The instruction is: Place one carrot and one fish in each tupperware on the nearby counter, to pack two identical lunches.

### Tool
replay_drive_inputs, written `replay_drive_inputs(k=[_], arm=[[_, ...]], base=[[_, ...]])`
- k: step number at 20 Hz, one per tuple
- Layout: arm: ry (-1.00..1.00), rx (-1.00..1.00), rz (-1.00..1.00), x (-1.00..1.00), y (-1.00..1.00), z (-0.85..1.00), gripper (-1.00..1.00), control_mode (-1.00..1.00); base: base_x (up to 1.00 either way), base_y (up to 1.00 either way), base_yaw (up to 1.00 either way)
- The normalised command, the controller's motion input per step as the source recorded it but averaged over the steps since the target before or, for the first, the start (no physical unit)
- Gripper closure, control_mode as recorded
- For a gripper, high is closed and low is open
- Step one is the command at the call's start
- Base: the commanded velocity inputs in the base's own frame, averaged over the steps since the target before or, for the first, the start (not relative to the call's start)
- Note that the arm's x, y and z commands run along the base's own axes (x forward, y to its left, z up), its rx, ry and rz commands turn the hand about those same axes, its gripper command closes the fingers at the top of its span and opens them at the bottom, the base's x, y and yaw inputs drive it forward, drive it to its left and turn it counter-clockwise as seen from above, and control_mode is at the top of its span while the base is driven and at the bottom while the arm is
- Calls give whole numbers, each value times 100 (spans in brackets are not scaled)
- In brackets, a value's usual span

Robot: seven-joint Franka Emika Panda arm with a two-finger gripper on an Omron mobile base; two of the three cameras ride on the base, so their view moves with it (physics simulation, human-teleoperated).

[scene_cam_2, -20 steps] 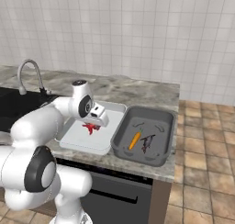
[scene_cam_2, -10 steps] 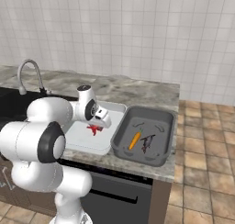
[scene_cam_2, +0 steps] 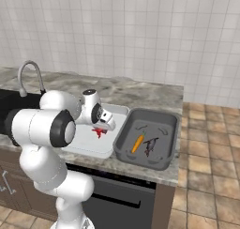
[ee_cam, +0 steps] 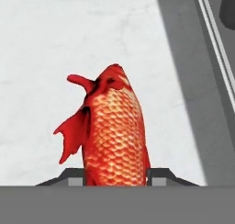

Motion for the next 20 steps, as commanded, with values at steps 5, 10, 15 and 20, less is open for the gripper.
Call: replay_drive_inputs(k=[5,10,15,20], arm=[[-5,0,0,22,-6,-4,-100,-100],[-11,0,0,26,-1,0,-100,-100],[-9,0,0,-44,0,40,-100,-100],[-5,0,0,-100,-13,83,-100,-100]], base=[[0,0,0],[0,0,0],[0,0,0],[0,0,0]])
